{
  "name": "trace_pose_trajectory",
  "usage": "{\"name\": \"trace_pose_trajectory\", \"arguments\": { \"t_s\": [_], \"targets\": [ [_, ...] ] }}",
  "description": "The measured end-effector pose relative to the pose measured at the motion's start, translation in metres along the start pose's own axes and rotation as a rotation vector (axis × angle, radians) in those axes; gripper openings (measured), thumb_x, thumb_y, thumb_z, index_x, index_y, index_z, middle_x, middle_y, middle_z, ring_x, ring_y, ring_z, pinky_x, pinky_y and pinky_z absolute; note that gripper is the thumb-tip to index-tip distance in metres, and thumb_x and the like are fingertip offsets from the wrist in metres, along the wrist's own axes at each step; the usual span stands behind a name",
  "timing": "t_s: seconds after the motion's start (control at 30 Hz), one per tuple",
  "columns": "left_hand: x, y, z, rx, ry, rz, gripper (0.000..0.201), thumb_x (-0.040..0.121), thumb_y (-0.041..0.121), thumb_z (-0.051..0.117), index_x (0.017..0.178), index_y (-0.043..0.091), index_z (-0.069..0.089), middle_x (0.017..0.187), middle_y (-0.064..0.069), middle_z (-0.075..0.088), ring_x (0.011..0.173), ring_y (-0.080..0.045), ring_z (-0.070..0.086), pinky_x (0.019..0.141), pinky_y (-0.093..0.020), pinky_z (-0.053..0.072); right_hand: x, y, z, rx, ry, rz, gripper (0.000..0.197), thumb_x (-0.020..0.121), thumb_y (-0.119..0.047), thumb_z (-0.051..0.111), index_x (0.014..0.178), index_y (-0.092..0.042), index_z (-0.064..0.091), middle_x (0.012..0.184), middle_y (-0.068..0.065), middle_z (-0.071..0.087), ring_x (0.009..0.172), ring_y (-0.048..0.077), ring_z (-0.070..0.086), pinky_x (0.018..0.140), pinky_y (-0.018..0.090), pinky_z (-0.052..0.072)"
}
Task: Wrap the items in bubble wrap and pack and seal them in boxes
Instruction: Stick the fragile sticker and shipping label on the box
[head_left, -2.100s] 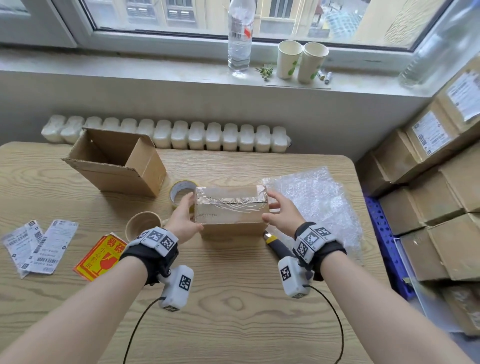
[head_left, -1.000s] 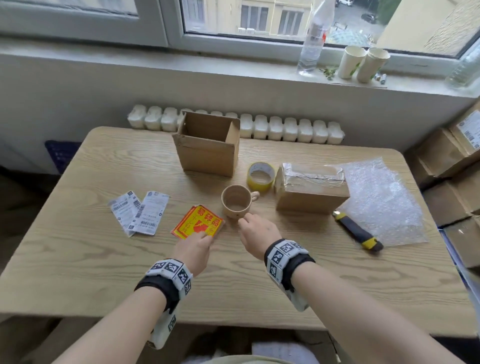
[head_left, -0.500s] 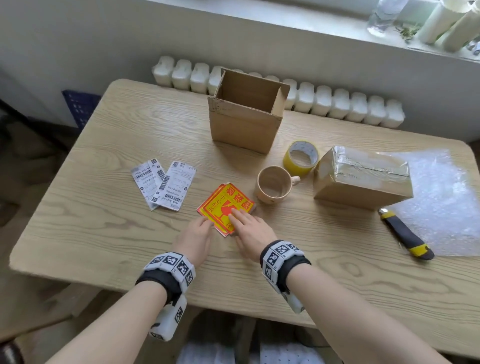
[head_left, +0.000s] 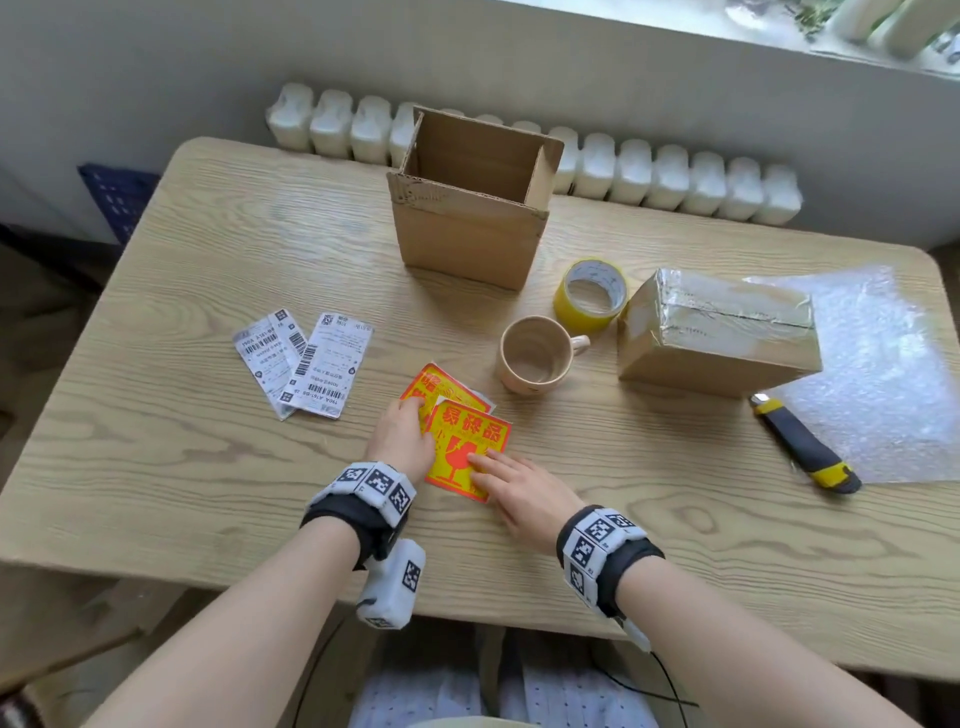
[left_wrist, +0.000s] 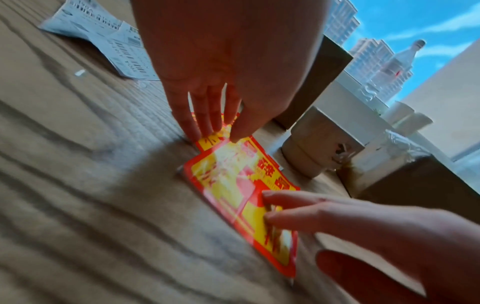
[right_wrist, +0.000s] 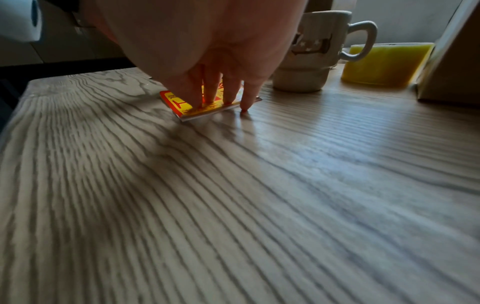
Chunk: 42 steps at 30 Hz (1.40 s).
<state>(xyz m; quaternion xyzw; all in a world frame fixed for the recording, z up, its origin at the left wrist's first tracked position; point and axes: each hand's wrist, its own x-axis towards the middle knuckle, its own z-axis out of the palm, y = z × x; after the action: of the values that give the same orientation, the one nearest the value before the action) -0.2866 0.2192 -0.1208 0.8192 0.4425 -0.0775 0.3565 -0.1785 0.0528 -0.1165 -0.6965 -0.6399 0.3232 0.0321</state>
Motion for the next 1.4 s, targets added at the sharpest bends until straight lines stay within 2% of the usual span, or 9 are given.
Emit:
{"name": "trace_pose_trajectory", "arguments": {
  "t_s": [0.33, 0.5, 0.77, 0.93, 1.07, 1.2, 1.27, 1.33, 1.4],
  "targets": [
    [0.013, 0.012, 0.005, -0.144, -0.013, -0.14, 0.039, 0.084, 0.017, 0.068, 0.12, 0.013, 0.055, 0.086, -0.001, 0.059, 0.087, -0.022, 0.059, 0.081, -0.032, 0.044, -0.012, 0.002, -0.011, -0.102, -0.138, 0.023, 0.048, 0.099, -0.012, 0.037, 0.146, -0.012, 0.03, 0.16, 0.001, 0.008, 0.147, 0.02, 0.006, 0.118, 0.04, 0.004],
    [0.013, 0.011, 0.005, 0.141, -0.096, 0.045, 0.053, 0.078, 0.027, 0.074, 0.126, 0.03, 0.051, 0.12, -0.011, 0.048, 0.11, -0.028, 0.052, 0.094, -0.041, 0.044, -0.012, 0.008, -0.004, -0.062, -0.084, -0.02, 0.043, 0.099, -0.012, 0.039, 0.142, -0.008, 0.038, 0.158, 0.005, 0.017, 0.146, 0.025, 0.013, 0.118, 0.044, 0.009],
    [0.017, 0.026, 0.003, 0.406, -0.185, 0.184, 0.052, 0.076, 0.03, 0.075, 0.119, 0.025, 0.048, 0.122, -0.007, 0.036, 0.12, -0.025, 0.034, 0.098, -0.039, 0.04, -0.017, 0.017, 0.008, -0.063, 0.0, -0.091, 0.039, 0.097, -0.01, 0.045, 0.135, -0.007, 0.048, 0.154, 0.007, 0.03, 0.143, 0.028, 0.025, 0.115, 0.05, 0.019],
    [0.019, 0.035, 0.003, 0.499, -0.277, 0.178, 0.038, 0.076, 0.026, 0.075, 0.105, 0.018, 0.052, 0.124, -0.007, 0.037, 0.122, -0.025, 0.034, 0.095, -0.037, 0.041, -0.02, 0.015, 0.006, -0.053, 0.01, -0.094, 0.06, 0.087, -0.022, 0.012, 0.126, -0.007, 0.056, 0.148, 0.009, 0.04, 0.137, 0.031, 0.037, 0.11, 0.052, 0.029],
    [0.018, 0.038, 0.004, 0.435, -0.324, 0.188, 0.036, 0.077, 0.016, 0.071, 0.097, 0.02, 0.042, 0.108, -0.005, 0.051, 0.103, -0.025, 0.052, 0.081, -0.036, 0.045, -0.023, 0.014, 0.006, -0.095, 0.03, -0.089, 0.056, 0.084, -0.019, 0.018, 0.113, -0.008, 0.064, 0.137, 0.009, 0.053, 0.125, 0.03, 0.052, 0.099, 0.05, 0.042],
    [0.012, 0.039, 0.001, 0.309, -0.318, 0.154, 0.036, 0.081, 0.014, 0.065, 0.111, 0.019, 0.046, 0.097, -0.006, 0.06, 0.095, -0.028, 0.059, 0.076, -0.035, 0.046, -0.024, 0.017, 0.009, -0.141, 0.071, -0.084, 0.044, 0.084, -0.022, 0.028, 0.103, -0.016, 0.068, 0.128, 0.003, 0.062, 0.114, 0.024, 0.062, 0.089, 0.039, 0.051],
    [0.009, 0.04, -0.005, 0.292, -0.296, 0.194, 0.012, 0.083, 0.018, 0.064, 0.092, 0.015, 0.057, 0.088, -0.006, 0.061, 0.092, -0.027, 0.059, 0.076, -0.034, 0.045, -0.023, 0.014, 0.005, -0.106, 0.085, -0.075, 0.039, 0.09, -0.018, 0.035, 0.115, -0.013, 0.064, 0.136, 0.005, 0.055, 0.122, 0.026, 0.055, 0.098, 0.039, 0.044],
    [0.006, 0.038, -0.008, 0.223, -0.295, 0.21, 0.018, 0.086, 0.019, 0.061, 0.071, 0.009, 0.055, 0.071, -0.006, 0.055, 0.078, -0.028, 0.058, 0.069, -0.034, 0.043, -0.022, 0.014, 0.003, -0.012, 0.074, -0.001, 0.042, 0.093, -0.009, 0.043, 0.135, -0.014, 0.05, 0.148, 0.004, 0.041, 0.134, 0.025, 0.04, 0.11, 0.036, 0.029],
    [0.0, 0.039, -0.013, 0.05, -0.316, 0.182, 0.021, 0.088, 0.013, 0.058, 0.069, 0.004, 0.057, 0.063, -0.006, 0.052, 0.065, -0.025, 0.055, 0.067, -0.036, 0.047, -0.022, 0.01, 0.001, 0.104, 0.132, 0.127, 0.05, 0.091, -0.007, 0.049, 0.14, -0.019, 0.045, 0.149, 0.0, 0.039, 0.135, 0.021, 0.038, 0.109, 0.033, 0.029]
  ]
}}
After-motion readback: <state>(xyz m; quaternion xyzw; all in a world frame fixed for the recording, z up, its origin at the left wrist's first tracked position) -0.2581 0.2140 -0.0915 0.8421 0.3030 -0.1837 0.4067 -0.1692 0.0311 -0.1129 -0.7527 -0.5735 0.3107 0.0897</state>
